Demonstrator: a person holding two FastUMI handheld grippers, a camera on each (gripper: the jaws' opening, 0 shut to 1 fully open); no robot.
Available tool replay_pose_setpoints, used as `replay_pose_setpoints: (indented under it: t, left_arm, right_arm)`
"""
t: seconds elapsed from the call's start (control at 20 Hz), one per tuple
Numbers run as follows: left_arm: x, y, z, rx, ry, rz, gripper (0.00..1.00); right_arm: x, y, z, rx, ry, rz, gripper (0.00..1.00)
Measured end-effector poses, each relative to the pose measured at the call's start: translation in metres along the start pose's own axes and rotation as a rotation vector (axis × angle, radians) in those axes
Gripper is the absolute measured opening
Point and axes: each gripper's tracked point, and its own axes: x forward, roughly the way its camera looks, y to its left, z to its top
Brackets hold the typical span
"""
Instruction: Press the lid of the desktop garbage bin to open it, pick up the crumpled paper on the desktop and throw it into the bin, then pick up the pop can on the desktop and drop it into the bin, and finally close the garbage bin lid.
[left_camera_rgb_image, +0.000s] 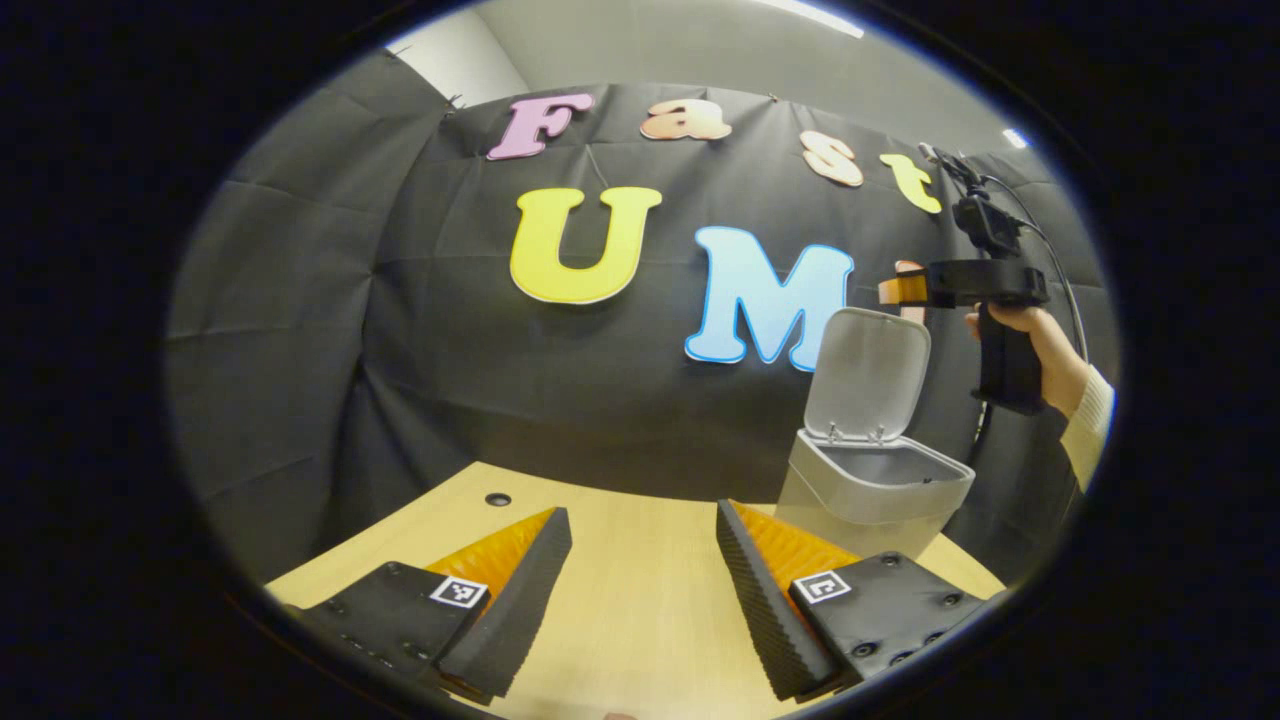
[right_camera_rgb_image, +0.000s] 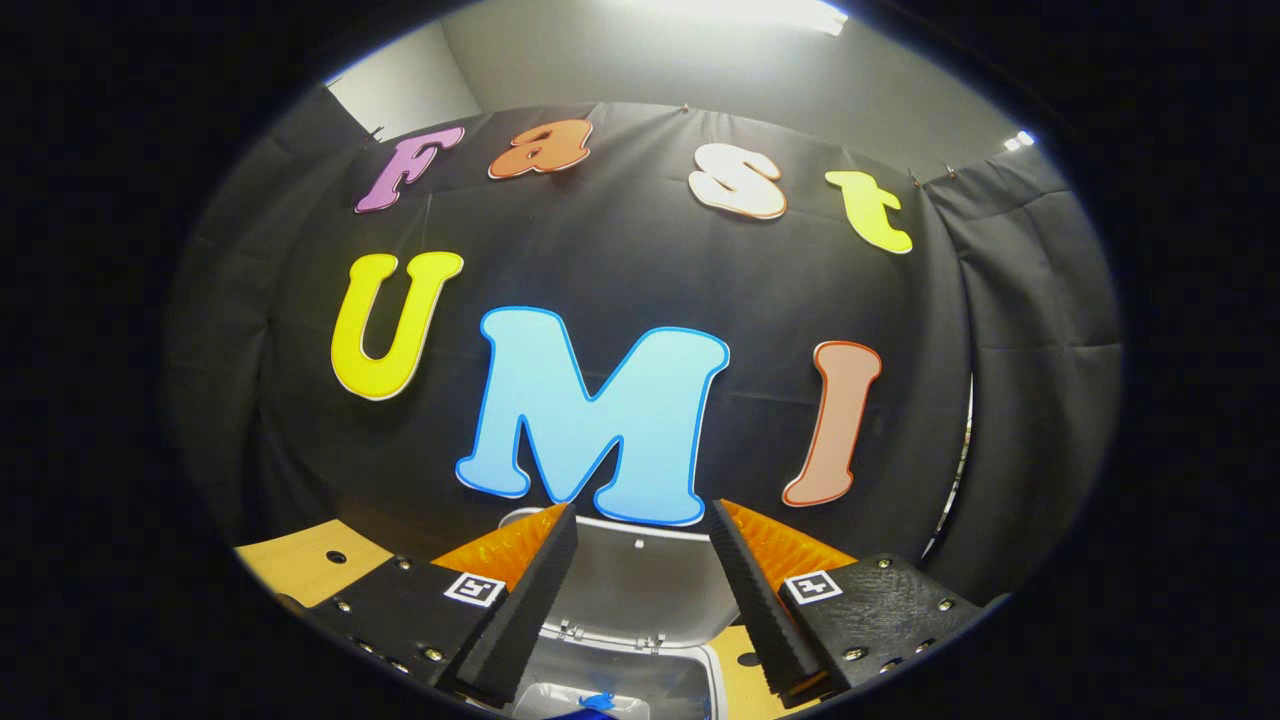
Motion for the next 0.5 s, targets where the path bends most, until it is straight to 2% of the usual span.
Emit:
replay_pose_setpoints:
  t: [0.5]
  left_arm:
    - [-0.003, 0.019, 0.003, -0.007, -0.017, 0.051, 0.95]
  right_arm:
    - [0.036, -0.002, -0.001, 0.049, 0.03, -0.014, 0.86]
